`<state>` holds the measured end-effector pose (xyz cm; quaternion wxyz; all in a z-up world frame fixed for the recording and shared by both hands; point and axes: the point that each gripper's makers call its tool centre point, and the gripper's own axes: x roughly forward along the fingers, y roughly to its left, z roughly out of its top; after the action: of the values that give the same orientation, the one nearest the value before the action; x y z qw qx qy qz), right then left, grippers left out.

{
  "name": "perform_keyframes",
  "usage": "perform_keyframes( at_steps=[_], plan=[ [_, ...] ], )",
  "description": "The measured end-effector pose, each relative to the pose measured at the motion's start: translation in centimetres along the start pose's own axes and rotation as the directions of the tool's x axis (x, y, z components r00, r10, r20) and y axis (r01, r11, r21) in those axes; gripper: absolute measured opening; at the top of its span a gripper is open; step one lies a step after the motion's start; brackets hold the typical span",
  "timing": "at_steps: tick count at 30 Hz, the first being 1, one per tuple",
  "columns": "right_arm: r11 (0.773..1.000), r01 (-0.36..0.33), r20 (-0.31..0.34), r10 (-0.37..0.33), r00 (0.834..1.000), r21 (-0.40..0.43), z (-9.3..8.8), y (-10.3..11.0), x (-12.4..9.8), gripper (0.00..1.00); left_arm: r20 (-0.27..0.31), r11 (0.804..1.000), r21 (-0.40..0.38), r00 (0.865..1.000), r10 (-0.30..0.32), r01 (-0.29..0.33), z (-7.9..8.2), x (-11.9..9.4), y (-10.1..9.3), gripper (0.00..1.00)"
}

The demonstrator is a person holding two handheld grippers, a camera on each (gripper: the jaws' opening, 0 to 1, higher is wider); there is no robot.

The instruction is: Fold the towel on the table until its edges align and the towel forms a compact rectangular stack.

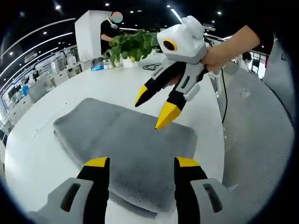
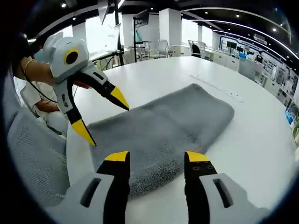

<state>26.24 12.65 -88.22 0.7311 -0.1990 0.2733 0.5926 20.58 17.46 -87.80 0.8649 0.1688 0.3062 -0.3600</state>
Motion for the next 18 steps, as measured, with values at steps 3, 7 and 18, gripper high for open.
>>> perform_keyframes(
  at_steps=[3,7,18],
  plan=[
    [1.000,-0.020,0.007,0.020,1.000,0.014,-0.2,1.0,-0.2,0.46,-0.010,1.000,0.005,1.000,-0.021,0.021,-0.4,0.1,-1.1,0.58],
    [0.999,-0.037,0.004,0.037,0.999,0.022,-1.0,2.1,-0.1,0.46,-0.019,0.999,0.005,0.999,-0.043,0.043,-0.9,0.2,-2.4,0.58],
    [0.997,-0.071,-0.012,0.072,0.997,0.021,-2.7,4.1,-0.9,0.45,-0.064,0.997,0.032,0.995,-0.072,0.074,-2.5,0.4,-4.4,0.53]
  ],
)
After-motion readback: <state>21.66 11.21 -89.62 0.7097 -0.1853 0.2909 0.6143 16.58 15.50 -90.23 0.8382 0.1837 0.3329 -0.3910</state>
